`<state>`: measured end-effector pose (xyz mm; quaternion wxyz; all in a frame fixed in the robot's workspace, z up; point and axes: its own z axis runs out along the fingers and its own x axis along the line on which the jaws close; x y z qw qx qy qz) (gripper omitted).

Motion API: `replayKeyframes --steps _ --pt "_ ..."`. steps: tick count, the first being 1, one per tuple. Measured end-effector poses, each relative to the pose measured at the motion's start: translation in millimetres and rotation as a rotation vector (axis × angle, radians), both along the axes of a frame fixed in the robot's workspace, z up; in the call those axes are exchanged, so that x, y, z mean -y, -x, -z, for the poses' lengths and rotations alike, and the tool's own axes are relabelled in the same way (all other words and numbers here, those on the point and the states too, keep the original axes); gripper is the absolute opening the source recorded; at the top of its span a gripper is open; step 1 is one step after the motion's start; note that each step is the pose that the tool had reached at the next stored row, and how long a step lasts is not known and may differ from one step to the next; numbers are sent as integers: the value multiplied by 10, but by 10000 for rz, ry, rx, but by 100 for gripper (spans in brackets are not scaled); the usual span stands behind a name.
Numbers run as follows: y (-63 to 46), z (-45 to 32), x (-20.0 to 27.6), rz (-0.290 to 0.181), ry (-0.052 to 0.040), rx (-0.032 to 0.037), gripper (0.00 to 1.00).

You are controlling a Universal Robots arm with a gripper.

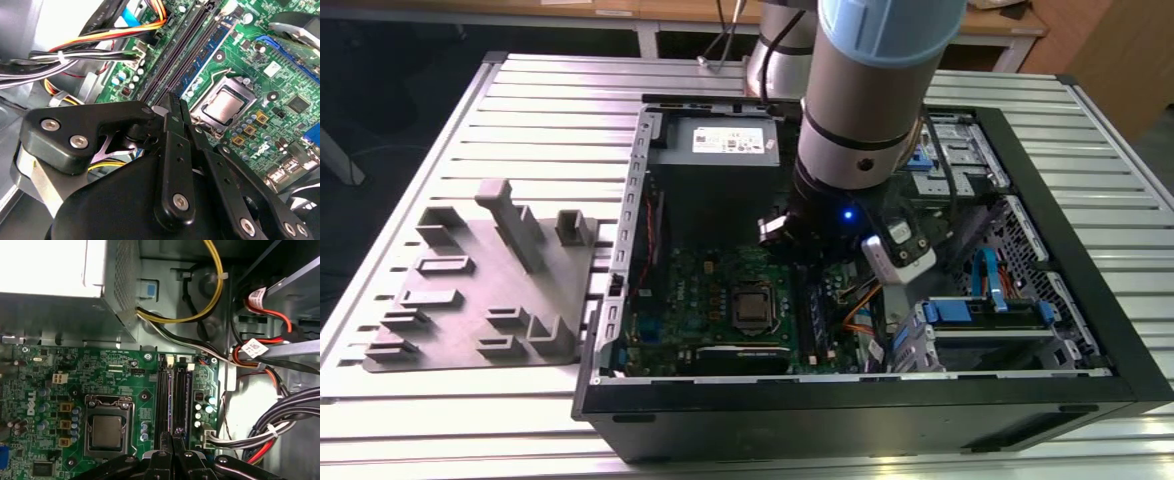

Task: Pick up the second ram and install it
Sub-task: 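Insert the second ram into the second slot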

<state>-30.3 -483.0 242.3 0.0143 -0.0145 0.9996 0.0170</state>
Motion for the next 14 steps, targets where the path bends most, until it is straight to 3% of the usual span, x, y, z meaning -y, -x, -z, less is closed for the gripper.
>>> replayKeyframes --steps 14 --pt "10 113 0 5 -1 0 9"
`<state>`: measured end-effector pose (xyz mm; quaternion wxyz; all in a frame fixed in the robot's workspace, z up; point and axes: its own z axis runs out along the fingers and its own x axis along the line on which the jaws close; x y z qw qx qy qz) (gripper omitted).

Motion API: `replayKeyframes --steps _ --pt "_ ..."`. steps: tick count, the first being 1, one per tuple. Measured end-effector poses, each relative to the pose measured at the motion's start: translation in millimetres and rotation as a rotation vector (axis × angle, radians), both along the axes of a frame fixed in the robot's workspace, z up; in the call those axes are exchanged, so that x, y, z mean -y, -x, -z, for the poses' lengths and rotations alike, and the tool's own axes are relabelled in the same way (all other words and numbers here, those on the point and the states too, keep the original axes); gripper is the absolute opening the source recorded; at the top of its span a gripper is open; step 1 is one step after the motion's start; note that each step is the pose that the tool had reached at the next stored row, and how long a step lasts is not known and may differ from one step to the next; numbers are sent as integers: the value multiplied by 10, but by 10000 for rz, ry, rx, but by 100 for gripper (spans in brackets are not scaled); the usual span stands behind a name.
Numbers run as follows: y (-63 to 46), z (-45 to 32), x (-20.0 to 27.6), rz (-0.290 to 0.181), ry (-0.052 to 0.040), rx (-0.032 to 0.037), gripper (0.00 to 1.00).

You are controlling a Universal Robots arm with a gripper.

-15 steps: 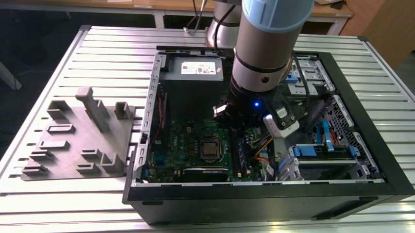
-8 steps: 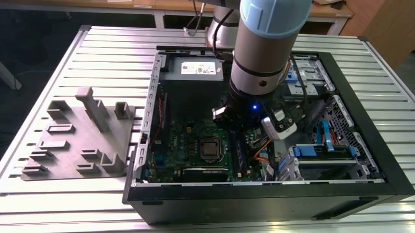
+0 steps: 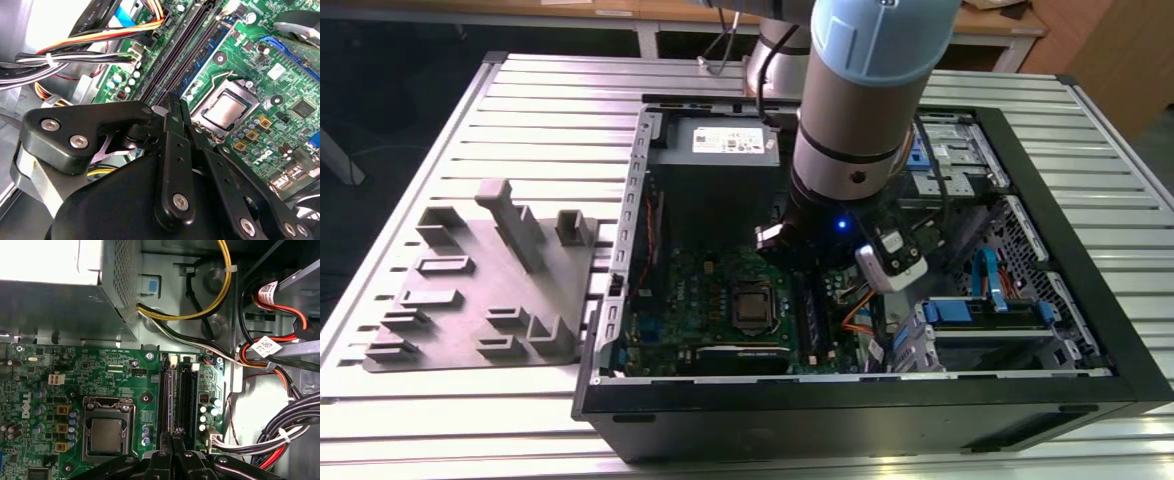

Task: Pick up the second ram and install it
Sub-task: 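Insert the second ram into the second slot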

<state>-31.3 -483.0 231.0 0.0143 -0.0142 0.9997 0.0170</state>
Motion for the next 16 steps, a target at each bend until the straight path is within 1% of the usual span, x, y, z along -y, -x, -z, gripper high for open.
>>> replayKeyframes --steps 7,16 --pt "1 39 0 10 1 -1 9" --pt "0 54 0 10 1 0 9"
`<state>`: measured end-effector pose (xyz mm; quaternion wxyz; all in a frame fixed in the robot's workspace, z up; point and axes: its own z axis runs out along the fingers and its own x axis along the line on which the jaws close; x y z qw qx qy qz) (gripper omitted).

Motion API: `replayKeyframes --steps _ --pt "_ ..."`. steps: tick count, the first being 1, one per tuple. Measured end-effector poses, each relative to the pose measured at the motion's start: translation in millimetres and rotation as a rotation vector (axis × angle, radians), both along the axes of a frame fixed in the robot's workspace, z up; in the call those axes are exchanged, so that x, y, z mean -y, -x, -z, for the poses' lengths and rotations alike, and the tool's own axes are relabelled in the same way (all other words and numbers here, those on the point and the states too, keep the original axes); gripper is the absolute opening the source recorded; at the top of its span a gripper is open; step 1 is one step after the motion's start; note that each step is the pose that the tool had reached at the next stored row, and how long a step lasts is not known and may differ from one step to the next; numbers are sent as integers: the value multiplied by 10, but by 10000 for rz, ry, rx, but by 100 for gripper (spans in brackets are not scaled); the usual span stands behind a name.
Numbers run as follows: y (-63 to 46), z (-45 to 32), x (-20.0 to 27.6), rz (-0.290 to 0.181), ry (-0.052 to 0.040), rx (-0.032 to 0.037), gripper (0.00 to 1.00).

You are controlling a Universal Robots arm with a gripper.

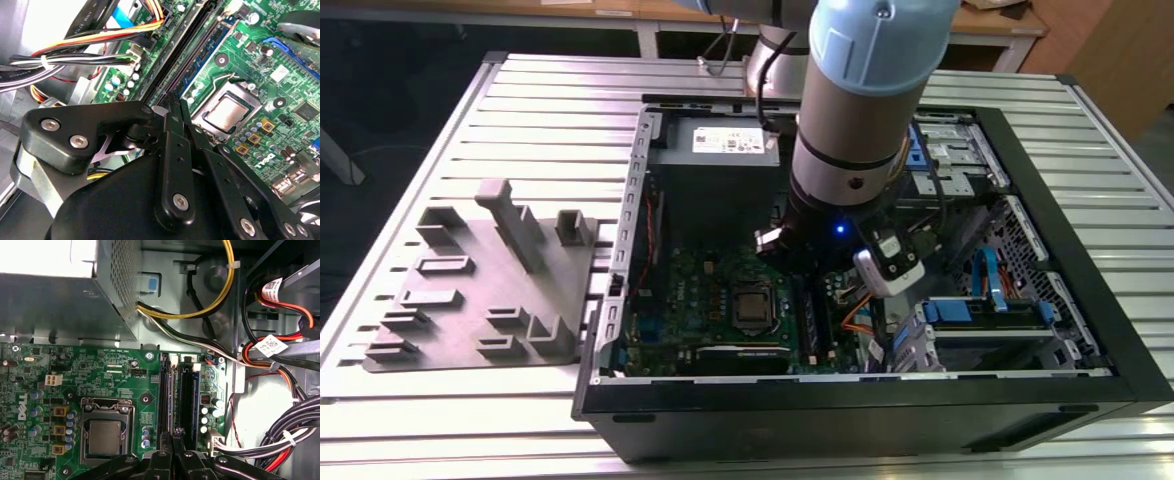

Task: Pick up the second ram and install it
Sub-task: 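Insert the second ram into the second slot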

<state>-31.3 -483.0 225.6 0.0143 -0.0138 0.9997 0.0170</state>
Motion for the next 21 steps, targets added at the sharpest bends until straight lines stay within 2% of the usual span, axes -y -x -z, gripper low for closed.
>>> replayKeyframes --steps 7,21 --pt "0 17 0 16 -2 1 9" --pt "0 27 0 382 0 0 9"
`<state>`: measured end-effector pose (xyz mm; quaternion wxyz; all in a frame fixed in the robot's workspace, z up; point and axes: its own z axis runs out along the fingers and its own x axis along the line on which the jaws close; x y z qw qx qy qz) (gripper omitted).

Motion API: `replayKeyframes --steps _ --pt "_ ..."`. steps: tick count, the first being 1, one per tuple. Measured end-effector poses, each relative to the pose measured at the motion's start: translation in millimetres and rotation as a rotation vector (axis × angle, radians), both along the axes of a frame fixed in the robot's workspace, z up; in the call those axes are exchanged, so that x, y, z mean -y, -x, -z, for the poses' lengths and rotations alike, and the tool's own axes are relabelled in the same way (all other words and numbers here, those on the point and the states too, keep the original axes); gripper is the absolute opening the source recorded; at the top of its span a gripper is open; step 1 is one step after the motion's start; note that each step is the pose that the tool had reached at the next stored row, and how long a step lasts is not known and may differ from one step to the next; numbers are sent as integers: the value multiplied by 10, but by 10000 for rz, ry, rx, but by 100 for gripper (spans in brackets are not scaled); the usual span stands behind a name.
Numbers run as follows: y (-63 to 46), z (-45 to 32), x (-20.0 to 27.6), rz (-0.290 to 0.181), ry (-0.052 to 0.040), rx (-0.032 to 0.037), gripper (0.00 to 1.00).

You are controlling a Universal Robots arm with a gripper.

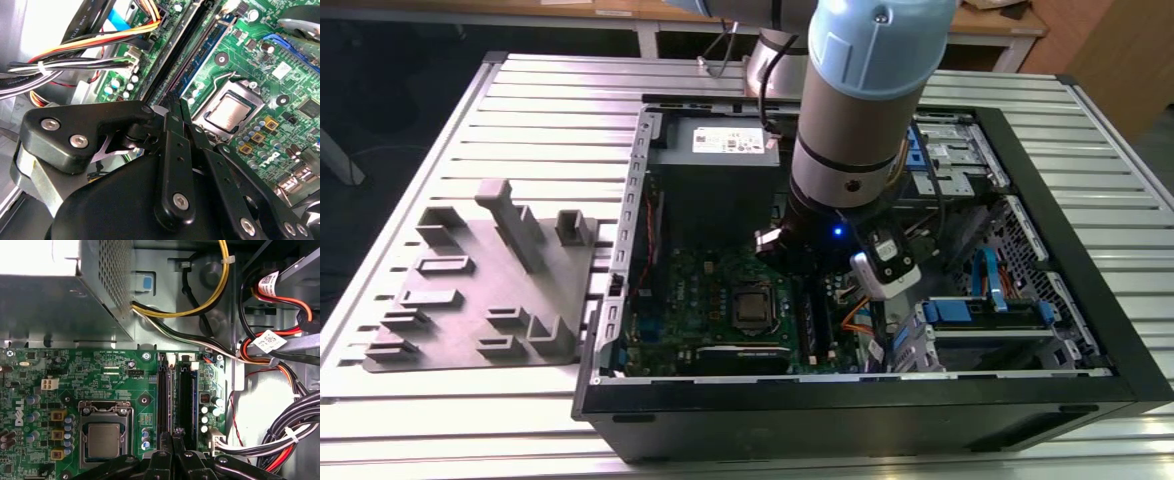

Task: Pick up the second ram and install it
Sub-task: 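Insert the second ram into the second slot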

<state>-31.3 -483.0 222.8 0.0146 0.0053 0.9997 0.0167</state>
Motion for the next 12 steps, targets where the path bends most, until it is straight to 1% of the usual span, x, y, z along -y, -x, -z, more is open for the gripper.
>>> replayKeyframes --steps 4,12 --pt "0 0 0 17 0 1 9" --pt "0 1 0 244 0 0 9"
